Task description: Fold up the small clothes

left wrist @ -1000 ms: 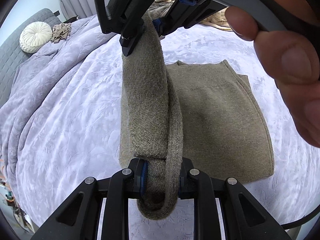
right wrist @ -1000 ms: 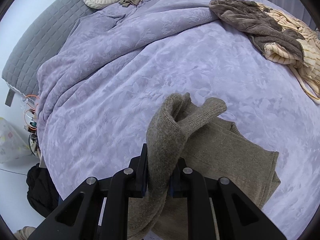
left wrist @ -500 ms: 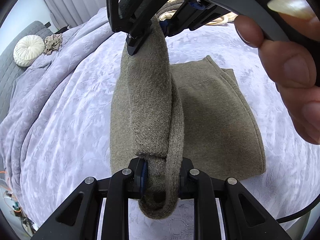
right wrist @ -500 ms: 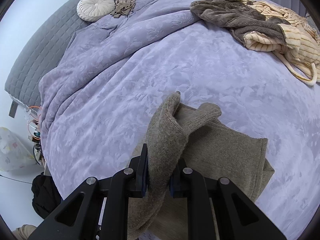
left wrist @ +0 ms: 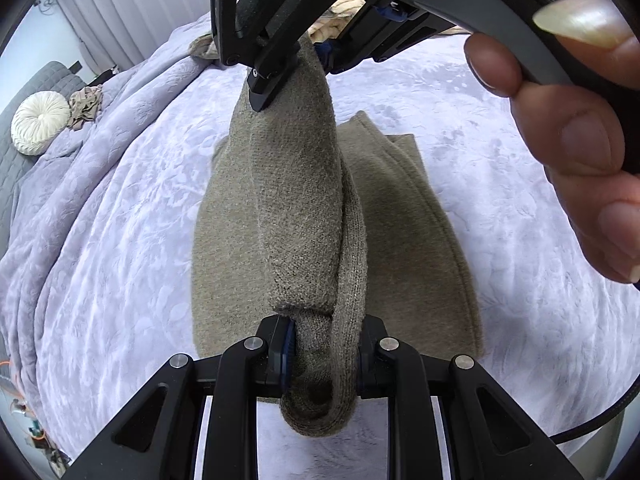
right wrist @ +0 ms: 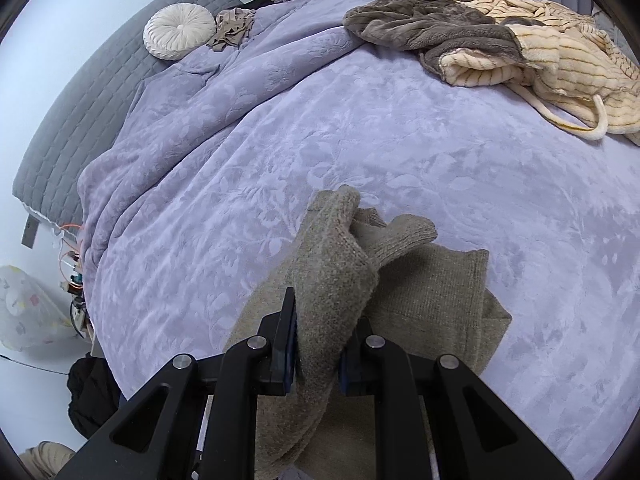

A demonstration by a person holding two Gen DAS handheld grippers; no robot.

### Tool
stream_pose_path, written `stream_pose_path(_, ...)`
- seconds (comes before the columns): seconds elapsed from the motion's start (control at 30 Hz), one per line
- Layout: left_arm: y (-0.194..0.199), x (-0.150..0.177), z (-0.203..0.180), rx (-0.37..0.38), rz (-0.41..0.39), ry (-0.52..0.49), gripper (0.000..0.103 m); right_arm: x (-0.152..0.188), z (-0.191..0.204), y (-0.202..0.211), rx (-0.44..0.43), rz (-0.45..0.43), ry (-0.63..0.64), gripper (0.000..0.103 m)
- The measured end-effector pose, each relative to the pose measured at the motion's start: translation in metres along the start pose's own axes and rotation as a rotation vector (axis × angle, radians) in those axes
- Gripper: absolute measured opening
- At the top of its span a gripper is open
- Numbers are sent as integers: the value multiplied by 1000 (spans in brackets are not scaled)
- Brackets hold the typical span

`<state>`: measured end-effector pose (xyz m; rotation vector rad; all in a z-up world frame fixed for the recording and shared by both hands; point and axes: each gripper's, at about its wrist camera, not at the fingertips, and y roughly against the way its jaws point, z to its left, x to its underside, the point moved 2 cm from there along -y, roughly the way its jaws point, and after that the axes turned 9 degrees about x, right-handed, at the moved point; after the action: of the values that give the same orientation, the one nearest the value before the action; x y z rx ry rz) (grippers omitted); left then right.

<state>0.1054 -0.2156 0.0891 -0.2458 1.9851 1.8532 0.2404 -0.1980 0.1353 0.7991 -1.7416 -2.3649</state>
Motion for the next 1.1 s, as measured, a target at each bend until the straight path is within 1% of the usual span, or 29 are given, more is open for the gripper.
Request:
stream_pose_path(0.33,-16,2,-6,56,13,26,23,16,-26,-2,67,5,13,17)
stream_pose_path(0.5,-23,0,-5,54,33,26,23,22,-36,-4,95,-3,17,17)
stream_pose_path(0.53,-25,-3,-2,57,38,27,23,23,-39,-3,100,-9,14,16)
stream_pose_path(0.57,-26,-4,-1,65,46,30,23,23,-42,-1,107,-21,12,12)
stream_pose_path(0.7,-30,-3,-3,64,58,24,23,23,-55,9,93,-47,-21,11)
stream_pose_path(0.73,-35,-3,-5,70,66,34,23,24,-57,7,80,-33,-20,11)
stream_pose_path(0.8,-41,-6,4,80,74,43,23,28,-60,1,75,-14,-35,13)
stream_pose_path(0.83,-42,-6,5,79,74,43,23,30,-65,-2,63,-12,-62,16)
stream_pose_path(0.87,-41,-6,6,79,72,41,23,32,-69,-5,41,-7,-89,22)
stream_pose_path(0.9,-42,-8,8,77,69,39,23,35,-73,-8,4,-4,-117,30)
stream_pose_path(0.93,-42,-9,9,77,69,37,23,38,-78,-10,-37,-6,-152,58)
stream_pose_path(0.97,-42,-10,9,79,69,39,23,40,-83,-12,-64,-12,-184,79)
stream_pose_path(1.0,-43,-10,10,82,70,42,23,42,-88,-13,-82,-21,-213,82)
stream_pose_path(1.1,-43,-7,8,84,70,45,23,45,-95,-23,-122,-12,-267,82)
